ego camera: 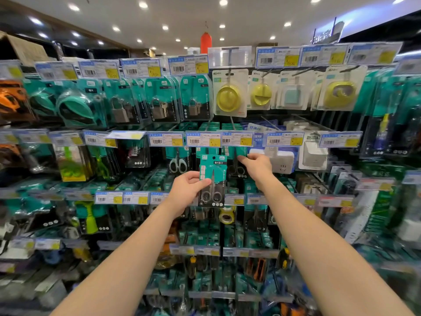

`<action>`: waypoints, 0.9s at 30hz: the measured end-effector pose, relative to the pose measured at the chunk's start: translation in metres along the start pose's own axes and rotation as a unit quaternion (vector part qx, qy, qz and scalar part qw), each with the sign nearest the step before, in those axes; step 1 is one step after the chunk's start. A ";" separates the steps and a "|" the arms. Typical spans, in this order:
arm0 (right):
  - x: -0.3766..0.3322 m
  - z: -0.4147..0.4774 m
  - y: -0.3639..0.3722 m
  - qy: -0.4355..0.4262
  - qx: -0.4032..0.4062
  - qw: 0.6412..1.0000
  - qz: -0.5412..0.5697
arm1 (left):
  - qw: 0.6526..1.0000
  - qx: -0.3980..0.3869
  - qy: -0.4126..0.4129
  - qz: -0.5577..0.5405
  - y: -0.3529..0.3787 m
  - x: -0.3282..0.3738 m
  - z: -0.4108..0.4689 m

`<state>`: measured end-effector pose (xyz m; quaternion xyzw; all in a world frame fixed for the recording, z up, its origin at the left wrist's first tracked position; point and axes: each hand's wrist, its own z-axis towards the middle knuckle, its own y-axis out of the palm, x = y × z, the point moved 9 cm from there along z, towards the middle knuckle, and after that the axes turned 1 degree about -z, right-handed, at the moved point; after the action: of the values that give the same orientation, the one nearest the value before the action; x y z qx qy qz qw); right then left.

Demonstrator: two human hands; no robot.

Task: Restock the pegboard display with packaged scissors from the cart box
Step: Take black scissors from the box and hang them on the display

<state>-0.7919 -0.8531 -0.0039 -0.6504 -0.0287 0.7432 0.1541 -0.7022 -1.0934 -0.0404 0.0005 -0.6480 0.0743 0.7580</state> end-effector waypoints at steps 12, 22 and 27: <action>0.001 0.002 0.008 0.029 0.004 0.992 -0.122 | 1.000 -0.009 -0.004 -0.015 0.029 0.000 0.014; 0.013 -0.052 0.024 0.007 -0.061 0.995 0.079 | 0.999 0.003 -0.002 -0.036 0.042 0.001 0.023; 0.011 -0.055 0.022 -0.030 -0.055 0.995 0.074 | 0.999 0.000 0.015 -0.030 0.046 0.008 0.022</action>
<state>-0.7436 -0.8793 -0.0283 -0.6358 -0.0258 0.7690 0.0614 -0.7275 -1.0494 -0.0336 0.0191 -0.6361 0.0520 0.7696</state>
